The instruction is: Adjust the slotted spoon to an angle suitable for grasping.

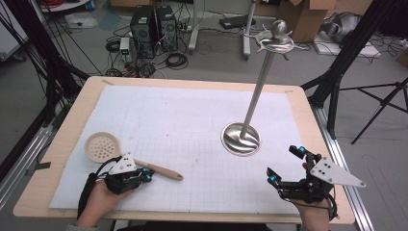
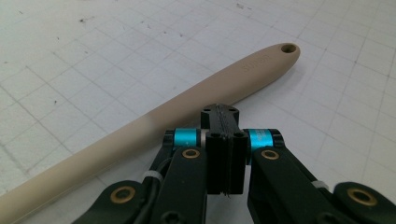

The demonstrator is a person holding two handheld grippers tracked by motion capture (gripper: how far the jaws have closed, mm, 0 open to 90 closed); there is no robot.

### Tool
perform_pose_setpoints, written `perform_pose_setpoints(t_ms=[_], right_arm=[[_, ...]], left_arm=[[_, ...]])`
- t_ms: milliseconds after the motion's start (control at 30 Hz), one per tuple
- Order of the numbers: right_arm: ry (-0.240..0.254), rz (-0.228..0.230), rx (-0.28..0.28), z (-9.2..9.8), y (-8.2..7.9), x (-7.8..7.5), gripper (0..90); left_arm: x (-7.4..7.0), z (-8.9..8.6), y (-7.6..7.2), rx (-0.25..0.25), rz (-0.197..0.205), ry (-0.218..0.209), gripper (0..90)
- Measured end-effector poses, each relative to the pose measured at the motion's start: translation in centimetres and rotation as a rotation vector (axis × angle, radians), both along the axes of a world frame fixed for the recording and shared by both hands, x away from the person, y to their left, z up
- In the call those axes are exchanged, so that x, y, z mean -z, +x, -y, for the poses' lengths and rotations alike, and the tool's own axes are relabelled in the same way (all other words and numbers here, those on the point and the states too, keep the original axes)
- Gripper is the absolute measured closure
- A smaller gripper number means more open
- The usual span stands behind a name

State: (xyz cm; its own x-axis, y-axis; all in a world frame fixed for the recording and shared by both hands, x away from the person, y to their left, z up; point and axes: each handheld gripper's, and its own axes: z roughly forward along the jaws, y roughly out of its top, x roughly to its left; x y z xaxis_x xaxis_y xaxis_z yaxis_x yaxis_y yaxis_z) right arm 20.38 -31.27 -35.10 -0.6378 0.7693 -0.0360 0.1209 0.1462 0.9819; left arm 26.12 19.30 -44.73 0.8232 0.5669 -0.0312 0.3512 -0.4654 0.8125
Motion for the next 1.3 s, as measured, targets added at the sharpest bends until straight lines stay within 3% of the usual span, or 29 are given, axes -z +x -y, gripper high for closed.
perform_pose_setpoints(t_ms=[200,800,1300], right_arm=[[-0.018,-0.009,-0.013,-0.5,0.1,0.1,1.5],[-0.060,-0.002,-0.009,-1.1,0.3,0.3,1.5],[-0.062,-0.012,-0.017,-1.2,0.5,0.5,1.5]], left_arm=[[0.1,0.2,0.4,-0.018,-0.032,0.013,89.1],[0.0,1.5,2.0,-0.036,-0.025,0.030,89.5],[-0.2,3.1,3.5,-0.045,-0.037,0.055,89.5]])
